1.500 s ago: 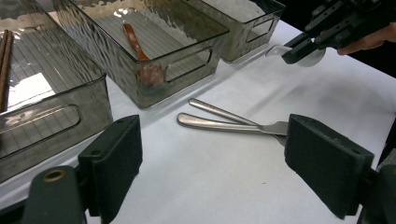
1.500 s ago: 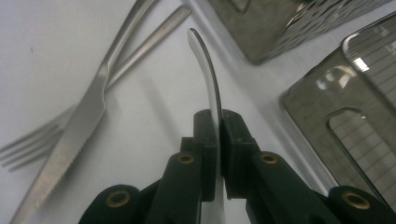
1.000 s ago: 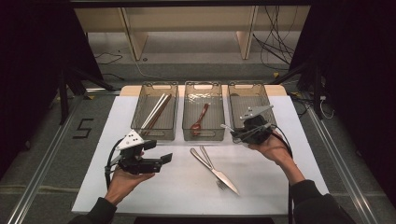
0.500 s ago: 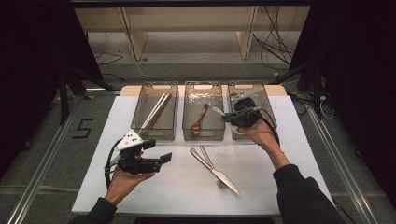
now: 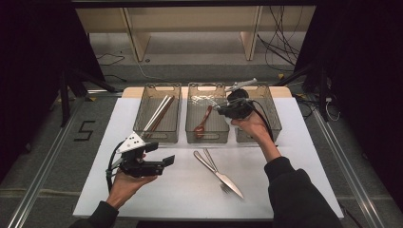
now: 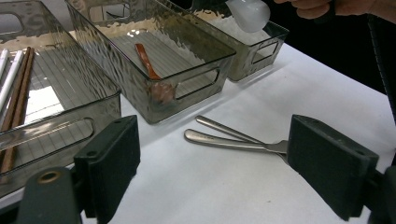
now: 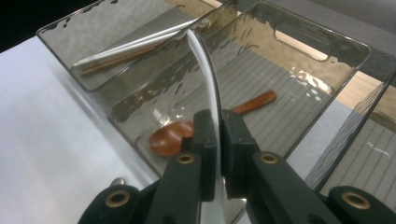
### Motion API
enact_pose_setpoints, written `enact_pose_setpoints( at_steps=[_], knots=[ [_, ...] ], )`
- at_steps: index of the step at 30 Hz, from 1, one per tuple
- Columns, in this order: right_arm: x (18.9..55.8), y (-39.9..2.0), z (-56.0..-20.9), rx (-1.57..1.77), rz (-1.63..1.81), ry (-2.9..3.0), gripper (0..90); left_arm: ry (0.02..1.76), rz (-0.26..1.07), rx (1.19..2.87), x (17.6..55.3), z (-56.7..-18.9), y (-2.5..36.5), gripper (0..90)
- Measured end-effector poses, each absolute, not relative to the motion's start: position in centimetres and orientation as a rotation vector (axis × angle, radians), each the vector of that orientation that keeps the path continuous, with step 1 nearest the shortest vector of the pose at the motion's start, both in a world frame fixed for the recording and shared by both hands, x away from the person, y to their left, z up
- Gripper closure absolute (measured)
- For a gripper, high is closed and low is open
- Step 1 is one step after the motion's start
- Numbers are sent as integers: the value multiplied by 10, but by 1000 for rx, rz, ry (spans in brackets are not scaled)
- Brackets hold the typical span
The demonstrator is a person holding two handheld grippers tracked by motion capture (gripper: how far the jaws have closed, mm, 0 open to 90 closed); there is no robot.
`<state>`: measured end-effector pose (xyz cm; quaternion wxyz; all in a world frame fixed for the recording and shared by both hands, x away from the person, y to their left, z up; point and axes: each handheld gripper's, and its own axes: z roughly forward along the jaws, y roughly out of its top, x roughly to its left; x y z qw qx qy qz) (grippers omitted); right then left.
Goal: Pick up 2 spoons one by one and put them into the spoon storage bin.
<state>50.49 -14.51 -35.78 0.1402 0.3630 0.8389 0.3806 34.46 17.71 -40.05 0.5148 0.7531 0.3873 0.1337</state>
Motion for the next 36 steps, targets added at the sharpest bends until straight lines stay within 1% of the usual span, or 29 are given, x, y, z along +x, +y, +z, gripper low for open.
enact_pose_setpoints(
  at_steps=[11,22,36],
  knots=[
    [517,-135,-357,1104,1118,2396,861,930,322,1810,345,-401,177,169],
    [527,-127,-369,1167,1116,2390,860,931,322,1802,344,-400,177,169],
    [531,-119,-383,1207,1104,2397,858,926,320,1810,344,-400,177,169]
  ],
)
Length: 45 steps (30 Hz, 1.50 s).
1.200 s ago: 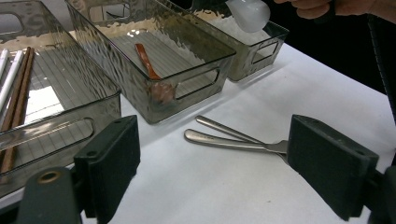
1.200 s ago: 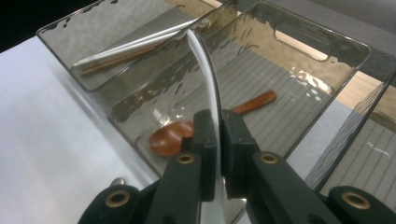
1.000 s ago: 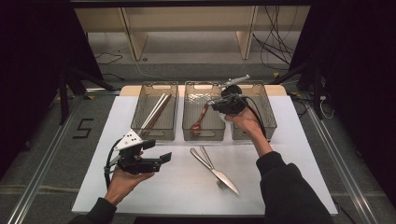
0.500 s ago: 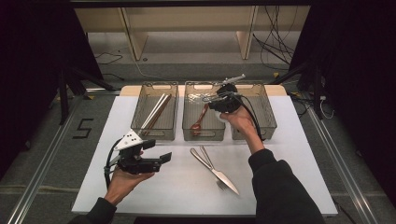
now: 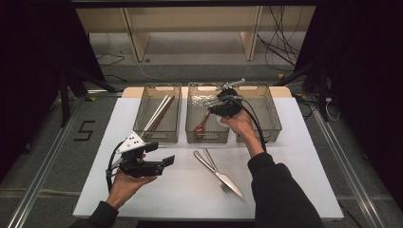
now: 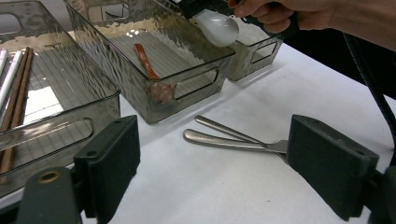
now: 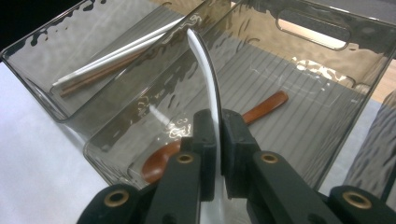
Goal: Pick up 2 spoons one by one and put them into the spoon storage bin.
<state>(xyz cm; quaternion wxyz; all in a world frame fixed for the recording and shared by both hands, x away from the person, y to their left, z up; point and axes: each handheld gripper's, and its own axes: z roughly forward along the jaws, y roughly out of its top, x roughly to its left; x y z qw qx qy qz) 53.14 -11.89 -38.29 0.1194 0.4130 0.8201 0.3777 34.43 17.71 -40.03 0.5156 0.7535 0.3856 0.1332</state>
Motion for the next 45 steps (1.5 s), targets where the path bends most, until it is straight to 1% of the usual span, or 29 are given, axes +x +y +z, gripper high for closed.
enact_pose_setpoints(
  at_steps=[9,10,12,14,15,17,18,22,26,33,45],
  knots=[
    [532,-116,-392,1218,1061,2417,846,927,321,1812,344,-400,177,168],
    [532,-116,-393,1219,1058,2417,824,927,321,1810,344,-400,177,169],
    [531,-117,-393,1226,1075,2418,746,926,321,1809,344,-400,177,169],
    [529,-119,-391,1210,1084,2421,735,927,322,1812,344,-400,177,168],
    [528,-120,-389,1207,1097,2418,712,927,322,1811,344,-400,177,168],
    [526,-123,-386,1210,1106,2419,633,928,322,1810,344,-400,177,168],
    [524,-124,-384,1203,1111,2421,617,928,322,1810,344,-400,177,168],
    [516,-127,-376,1172,1123,2430,492,929,322,1812,344,-401,177,167],
    [503,-129,-370,1122,1127,2446,426,928,324,1809,344,-400,178,167],
    [475,-136,-366,1054,1132,2462,375,933,325,1805,344,-401,178,166],
    [443,-149,-384,1037,1118,2484,347,932,327,1804,344,-401,179,166]
  ],
)
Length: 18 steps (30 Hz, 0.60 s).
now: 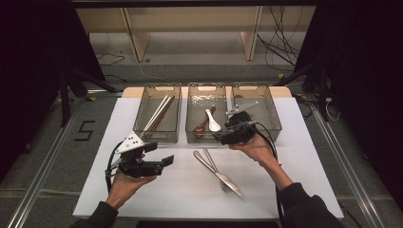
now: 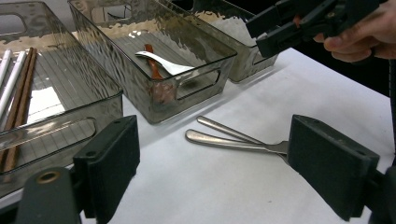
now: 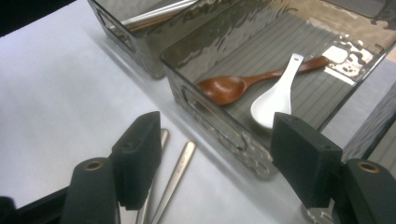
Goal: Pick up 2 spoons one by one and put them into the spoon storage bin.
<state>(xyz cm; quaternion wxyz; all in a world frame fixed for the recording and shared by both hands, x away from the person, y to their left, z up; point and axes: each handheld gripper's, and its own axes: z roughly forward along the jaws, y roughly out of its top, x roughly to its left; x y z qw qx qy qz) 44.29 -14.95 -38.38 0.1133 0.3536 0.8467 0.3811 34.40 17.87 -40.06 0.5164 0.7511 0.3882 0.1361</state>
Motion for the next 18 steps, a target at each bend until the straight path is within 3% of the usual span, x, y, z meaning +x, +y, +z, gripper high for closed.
enact_pose_setpoints(
  at_steps=[18],
  knots=[
    [420,-154,-392,1006,1083,2528,321,928,326,1797,345,-400,178,165]
  ],
)
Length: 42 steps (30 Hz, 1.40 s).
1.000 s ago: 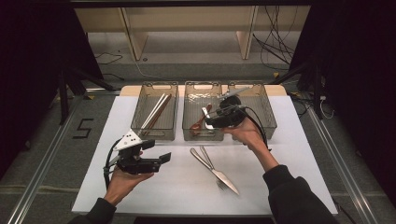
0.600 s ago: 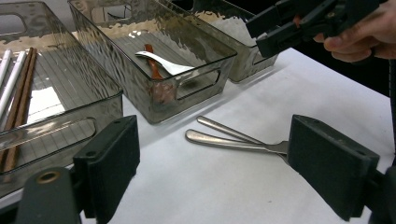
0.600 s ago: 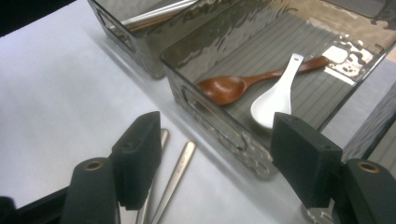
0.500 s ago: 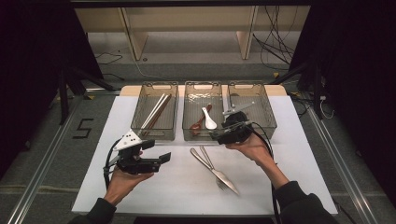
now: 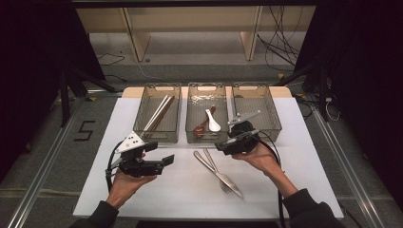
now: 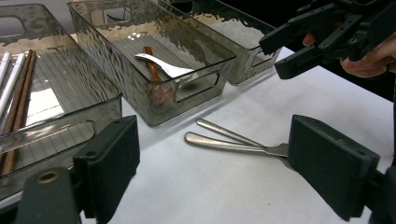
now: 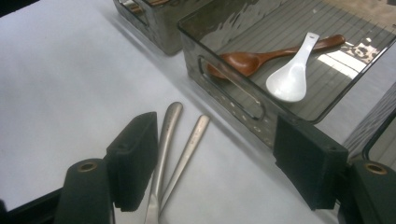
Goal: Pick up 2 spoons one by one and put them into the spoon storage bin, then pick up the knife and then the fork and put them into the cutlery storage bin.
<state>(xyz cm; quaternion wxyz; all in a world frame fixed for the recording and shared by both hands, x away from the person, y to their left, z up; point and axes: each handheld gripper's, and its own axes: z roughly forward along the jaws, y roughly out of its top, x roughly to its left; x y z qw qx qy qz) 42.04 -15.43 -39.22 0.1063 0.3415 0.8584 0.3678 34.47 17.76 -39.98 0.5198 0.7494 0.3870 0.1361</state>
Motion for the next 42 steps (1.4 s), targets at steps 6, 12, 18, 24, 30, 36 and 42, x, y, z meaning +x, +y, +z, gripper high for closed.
enact_pose_setpoints(
  at_steps=[6,12,18,24,30,36,42],
  knots=[
    [418,-149,-398,995,1063,2559,315,933,325,1795,345,-400,178,165],
    [415,-145,-403,986,1041,2583,297,931,325,1794,345,-400,179,165],
    [413,-141,-406,980,1024,2602,282,929,325,1790,344,-399,179,165],
    [411,-139,-407,967,1006,2623,276,924,324,1793,344,-399,178,165],
    [410,-137,-411,958,972,2648,276,923,324,1793,345,-399,178,165],
    [410,-133,-417,950,932,2685,277,925,325,1796,345,-400,177,165],
    [409,-128,-424,933,903,2709,284,925,328,1797,345,-400,177,166]
  ],
)
